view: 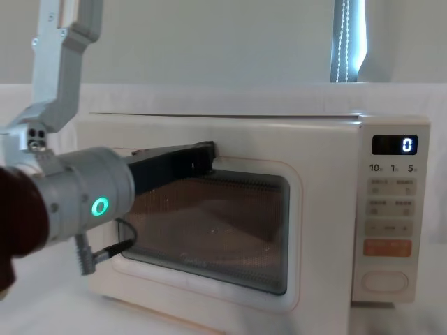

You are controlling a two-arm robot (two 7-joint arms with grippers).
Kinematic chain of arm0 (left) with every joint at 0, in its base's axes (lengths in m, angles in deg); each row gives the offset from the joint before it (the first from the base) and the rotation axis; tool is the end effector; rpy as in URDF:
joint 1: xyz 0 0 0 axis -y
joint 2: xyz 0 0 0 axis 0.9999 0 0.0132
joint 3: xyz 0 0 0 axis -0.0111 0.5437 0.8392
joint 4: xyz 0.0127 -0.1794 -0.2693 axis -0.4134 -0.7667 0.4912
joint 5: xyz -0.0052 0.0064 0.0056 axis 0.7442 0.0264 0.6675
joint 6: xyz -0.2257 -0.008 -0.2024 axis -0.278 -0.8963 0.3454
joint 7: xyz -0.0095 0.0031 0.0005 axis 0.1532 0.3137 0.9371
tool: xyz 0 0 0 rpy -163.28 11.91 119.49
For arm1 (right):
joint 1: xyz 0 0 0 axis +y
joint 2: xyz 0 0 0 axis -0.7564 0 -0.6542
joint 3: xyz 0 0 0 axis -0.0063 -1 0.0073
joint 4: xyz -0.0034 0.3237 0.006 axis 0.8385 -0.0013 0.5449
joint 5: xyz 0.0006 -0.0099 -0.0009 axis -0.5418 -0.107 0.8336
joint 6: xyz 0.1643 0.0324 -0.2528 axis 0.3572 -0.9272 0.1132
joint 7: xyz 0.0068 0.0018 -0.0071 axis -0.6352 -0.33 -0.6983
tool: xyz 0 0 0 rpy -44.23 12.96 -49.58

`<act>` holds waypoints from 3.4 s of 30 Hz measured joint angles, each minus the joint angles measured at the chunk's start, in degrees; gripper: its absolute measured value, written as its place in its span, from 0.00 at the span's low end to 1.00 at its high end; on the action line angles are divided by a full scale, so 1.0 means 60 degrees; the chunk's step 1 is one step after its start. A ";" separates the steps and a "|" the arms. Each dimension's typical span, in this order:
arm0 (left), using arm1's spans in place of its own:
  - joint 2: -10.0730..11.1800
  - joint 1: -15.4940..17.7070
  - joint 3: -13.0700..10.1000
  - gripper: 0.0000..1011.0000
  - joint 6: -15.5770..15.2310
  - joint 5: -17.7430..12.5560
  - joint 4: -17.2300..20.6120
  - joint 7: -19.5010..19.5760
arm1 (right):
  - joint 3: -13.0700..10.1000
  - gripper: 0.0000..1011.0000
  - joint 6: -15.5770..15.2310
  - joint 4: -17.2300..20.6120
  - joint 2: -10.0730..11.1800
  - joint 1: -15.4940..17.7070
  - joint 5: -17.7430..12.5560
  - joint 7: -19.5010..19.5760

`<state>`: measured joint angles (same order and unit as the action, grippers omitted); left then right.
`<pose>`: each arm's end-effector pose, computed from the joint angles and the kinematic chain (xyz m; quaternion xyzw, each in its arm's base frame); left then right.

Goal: Press the button to open the microwave door with one hand; close the microwave door with the other hand.

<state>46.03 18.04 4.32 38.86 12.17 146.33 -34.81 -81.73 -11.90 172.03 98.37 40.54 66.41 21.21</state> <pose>0.3996 -0.0319 -0.2304 -0.0700 0.0204 0.4824 0.8729 0.3248 -0.0504 -0.3351 -0.0498 -0.0305 -0.6653 0.7443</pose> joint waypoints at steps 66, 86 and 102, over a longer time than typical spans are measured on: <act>-0.1663 0.2009 0.0239 0.00 0.0518 -0.1347 -0.2953 0.0112 | 0.0000 0.99 0.0000 0.0000 0.0000 0.0000 0.0000 0.0000; -0.1826 0.2073 0.0337 0.00 0.0565 -0.1450 -0.3162 0.0080 | 0.0000 0.99 0.0000 0.0000 0.0000 -0.0001 0.0000 -0.0001; -0.1904 0.2110 0.0386 0.00 0.0553 -0.1498 -0.3295 0.0080 | 0.0000 0.99 0.0000 0.0000 -0.0001 -0.0001 0.0000 0.0000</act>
<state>34.60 30.71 6.64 42.18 3.18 126.56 -34.33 -81.73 -11.90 172.03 98.36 40.54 66.41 21.21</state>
